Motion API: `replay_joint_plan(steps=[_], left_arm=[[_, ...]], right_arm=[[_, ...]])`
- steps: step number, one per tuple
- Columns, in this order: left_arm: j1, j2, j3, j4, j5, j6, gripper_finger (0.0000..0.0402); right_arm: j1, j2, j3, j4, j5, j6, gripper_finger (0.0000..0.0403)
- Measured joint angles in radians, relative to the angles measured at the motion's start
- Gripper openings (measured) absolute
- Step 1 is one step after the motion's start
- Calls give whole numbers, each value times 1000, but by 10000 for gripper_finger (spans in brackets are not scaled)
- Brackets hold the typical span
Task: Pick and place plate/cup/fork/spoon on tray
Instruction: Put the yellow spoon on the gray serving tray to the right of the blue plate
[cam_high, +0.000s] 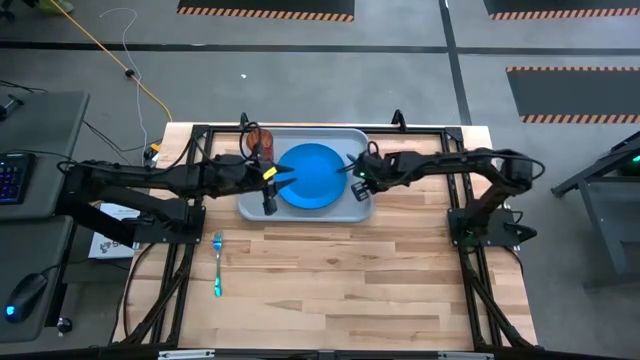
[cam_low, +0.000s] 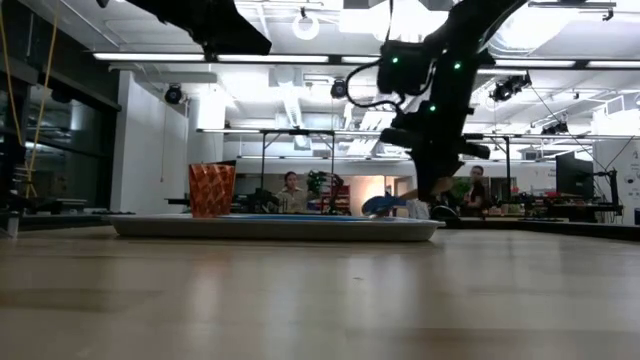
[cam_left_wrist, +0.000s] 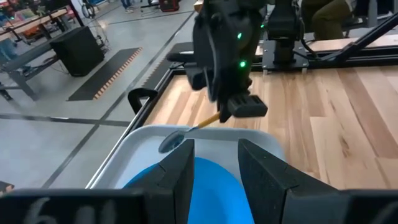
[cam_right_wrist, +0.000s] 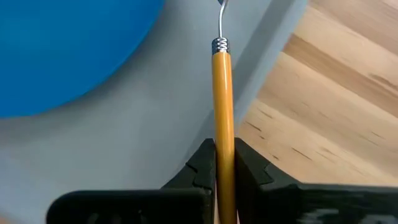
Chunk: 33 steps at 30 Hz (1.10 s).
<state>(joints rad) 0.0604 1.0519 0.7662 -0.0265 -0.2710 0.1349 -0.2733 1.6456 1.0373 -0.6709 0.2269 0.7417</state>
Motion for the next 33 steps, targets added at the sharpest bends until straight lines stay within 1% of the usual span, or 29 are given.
replay_joint_plan(steps=[3, 6, 12, 20, 33], left_arm=[[-4, 0, 0, 2, 0, 0, 115], [-5, 0, 0, 2, 0, 0, 115], [-5, 0, 0, 2, 0, 0, 115], [-4, 1, 0, 2, 0, 0, 115], [-4, 1, 0, 2, -1, 0, 115]], right_arm=[[1, 39, 23, -3, -7, -9, 10], [2, 51, 34, -2, -11, -9, 11], [17, 51, 34, 4, -10, 0, 10], [41, 51, 35, 56, -5, 2, 10], [41, 51, 35, 148, -6, -29, 10]])
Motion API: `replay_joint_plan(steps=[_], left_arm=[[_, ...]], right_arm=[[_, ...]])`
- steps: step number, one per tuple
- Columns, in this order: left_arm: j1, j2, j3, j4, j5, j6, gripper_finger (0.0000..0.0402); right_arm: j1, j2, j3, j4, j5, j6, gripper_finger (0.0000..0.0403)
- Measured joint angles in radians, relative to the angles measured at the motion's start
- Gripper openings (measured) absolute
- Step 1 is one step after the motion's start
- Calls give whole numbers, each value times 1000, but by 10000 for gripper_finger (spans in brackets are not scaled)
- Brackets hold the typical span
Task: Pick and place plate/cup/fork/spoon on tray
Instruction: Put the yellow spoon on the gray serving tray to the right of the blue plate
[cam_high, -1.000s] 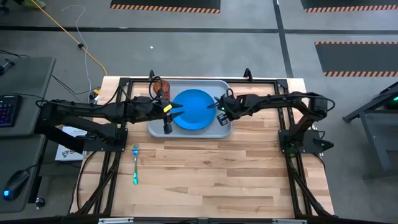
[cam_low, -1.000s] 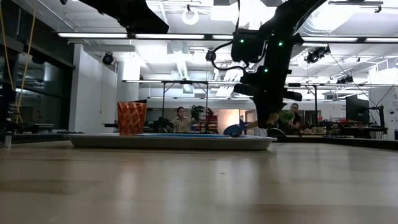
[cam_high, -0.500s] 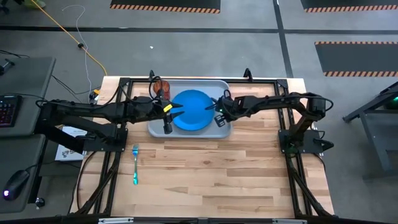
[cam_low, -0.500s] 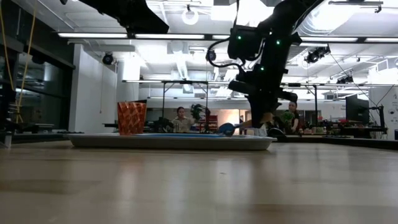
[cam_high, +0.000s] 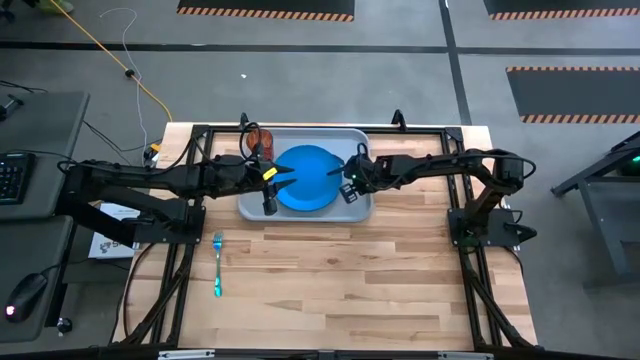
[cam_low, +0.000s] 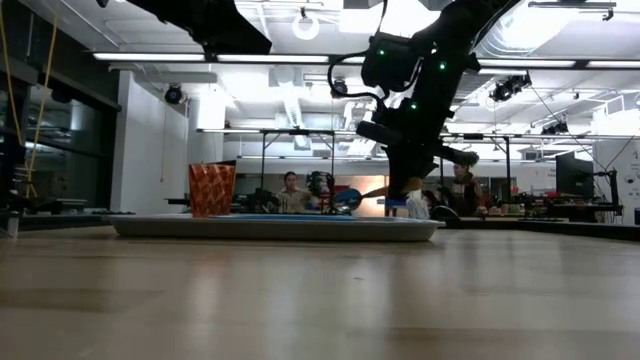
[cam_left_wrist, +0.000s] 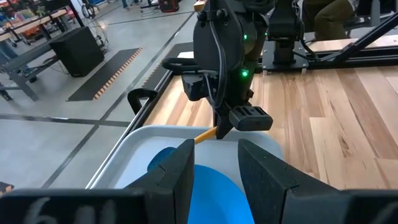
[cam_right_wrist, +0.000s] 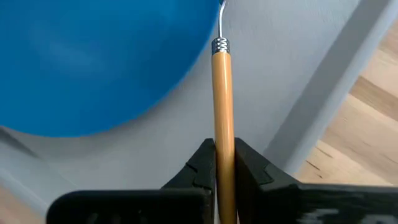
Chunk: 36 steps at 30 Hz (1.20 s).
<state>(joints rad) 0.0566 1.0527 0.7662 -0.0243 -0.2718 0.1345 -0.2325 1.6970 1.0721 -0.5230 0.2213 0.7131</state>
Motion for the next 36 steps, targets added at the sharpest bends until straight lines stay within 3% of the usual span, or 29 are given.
replay_joint_plan(steps=[5, 11, 21, 36], left_arm=[[0, 0, 0, 0, 0, -1, 115], [0, 0, 0, -12, 0, -3, 115], [0, 0, 0, -6, 0, -11, 115], [0, 0, 0, 0, 0, -11, 115]], right_arm=[[0, -3, 0, -49, 34, -10, 10], [26, -10, 0, -215, 102, 86, 10], [138, -10, -23, -208, 103, 177, 10], [214, -10, -23, -211, 96, 230, 10]])
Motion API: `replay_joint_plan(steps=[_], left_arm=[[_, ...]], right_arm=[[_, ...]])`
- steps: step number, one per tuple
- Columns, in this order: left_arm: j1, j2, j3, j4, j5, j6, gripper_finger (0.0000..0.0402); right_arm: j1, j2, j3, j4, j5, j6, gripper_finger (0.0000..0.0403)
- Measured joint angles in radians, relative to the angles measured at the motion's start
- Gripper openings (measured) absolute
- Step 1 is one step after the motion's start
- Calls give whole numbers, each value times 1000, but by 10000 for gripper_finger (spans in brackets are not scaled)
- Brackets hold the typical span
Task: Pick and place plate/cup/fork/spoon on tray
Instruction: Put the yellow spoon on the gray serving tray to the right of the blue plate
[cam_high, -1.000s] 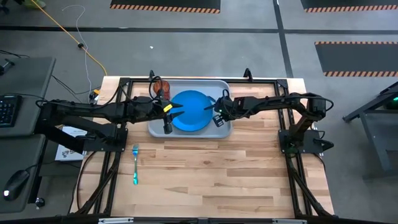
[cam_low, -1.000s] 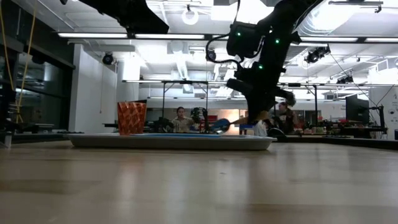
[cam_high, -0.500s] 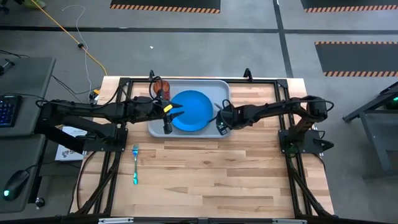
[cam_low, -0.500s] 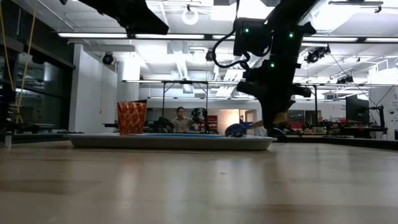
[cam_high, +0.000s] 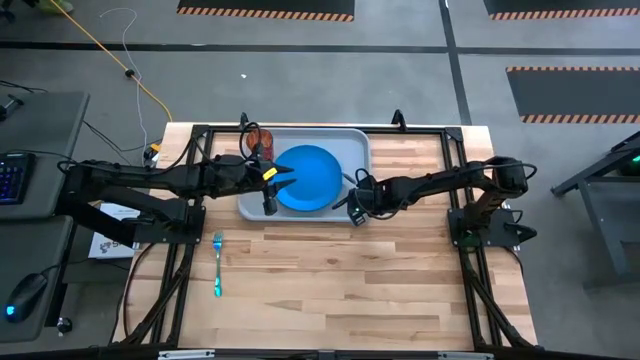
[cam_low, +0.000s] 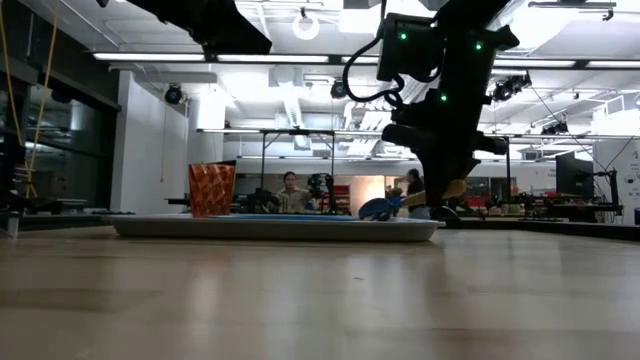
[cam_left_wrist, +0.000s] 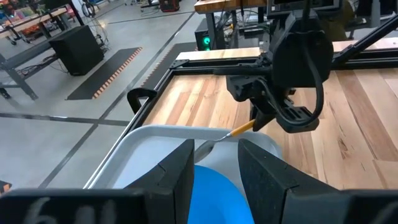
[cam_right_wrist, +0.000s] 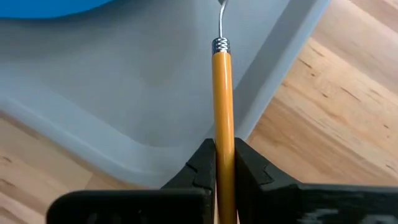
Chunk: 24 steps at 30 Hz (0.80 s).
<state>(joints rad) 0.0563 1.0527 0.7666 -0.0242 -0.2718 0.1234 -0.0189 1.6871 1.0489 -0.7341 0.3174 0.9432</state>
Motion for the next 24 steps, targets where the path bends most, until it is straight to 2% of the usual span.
replay_joint_plan(steps=[16, 24], left_arm=[[0, 0, 0, 0, 0, -16, 115], [0, 0, 0, -2, 0, -17, 115]], right_arm=[[0, 2, 0, 65, -23, -44, 10], [-39, -1, -2, 65, 123, -50, 10]])
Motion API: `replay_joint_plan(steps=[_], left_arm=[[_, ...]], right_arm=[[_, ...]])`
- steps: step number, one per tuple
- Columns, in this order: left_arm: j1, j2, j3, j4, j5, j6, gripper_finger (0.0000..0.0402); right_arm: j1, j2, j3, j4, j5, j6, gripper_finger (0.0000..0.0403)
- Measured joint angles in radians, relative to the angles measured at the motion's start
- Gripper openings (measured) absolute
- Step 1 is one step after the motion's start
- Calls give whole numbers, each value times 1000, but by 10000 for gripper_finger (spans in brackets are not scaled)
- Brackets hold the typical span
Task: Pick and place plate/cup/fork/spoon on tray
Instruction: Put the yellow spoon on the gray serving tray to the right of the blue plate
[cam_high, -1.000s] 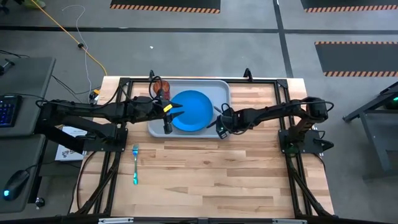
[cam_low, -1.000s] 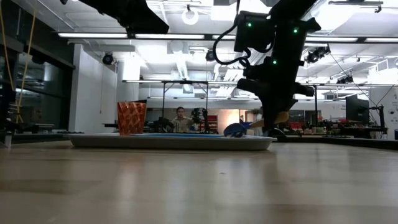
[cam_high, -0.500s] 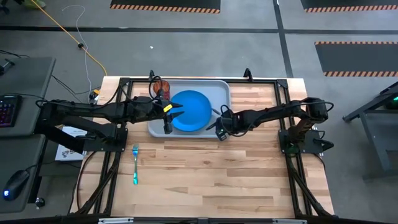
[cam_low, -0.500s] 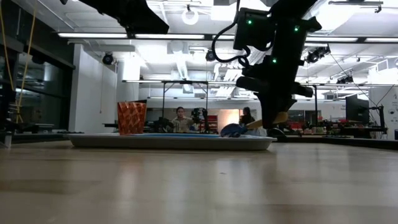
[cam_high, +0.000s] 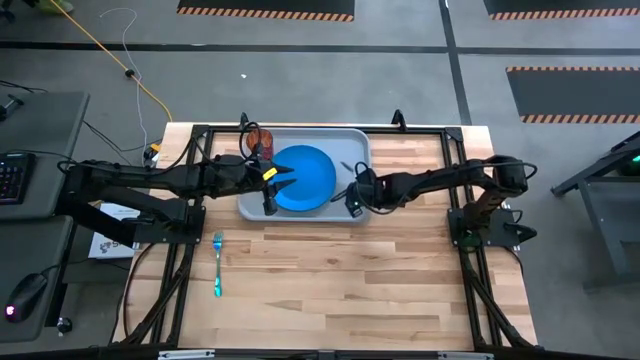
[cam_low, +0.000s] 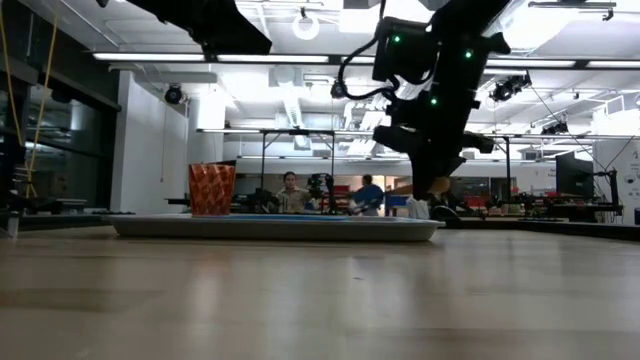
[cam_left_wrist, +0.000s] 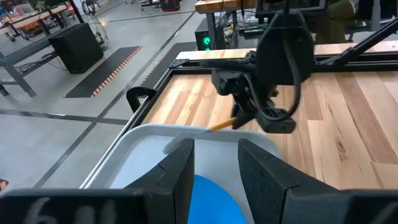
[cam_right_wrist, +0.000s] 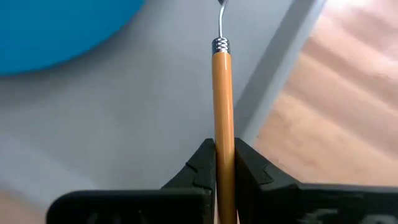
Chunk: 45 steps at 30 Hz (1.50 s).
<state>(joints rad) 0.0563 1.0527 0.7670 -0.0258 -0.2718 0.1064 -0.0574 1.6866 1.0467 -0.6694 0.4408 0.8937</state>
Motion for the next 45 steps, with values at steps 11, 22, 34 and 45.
replay_joint_plan(steps=[11, 22, 34, 45], left_arm=[[-3, 0, 0, -59, 0, -24, 115], [-5, 0, 0, -27, 0, -27, 115], [-5, 0, 0, -27, 0, -25, 115], [-5, 0, 0, -27, 0, -24, 115]], right_arm=[[-83, -76, -273, 610, -123, -86, 10], [-78, -30, -512, 1211, -178, 157, 10], [-48, -24, -509, 1195, -38, 288, 16], [-48, -23, -509, 1124, -4, 366, 21]])
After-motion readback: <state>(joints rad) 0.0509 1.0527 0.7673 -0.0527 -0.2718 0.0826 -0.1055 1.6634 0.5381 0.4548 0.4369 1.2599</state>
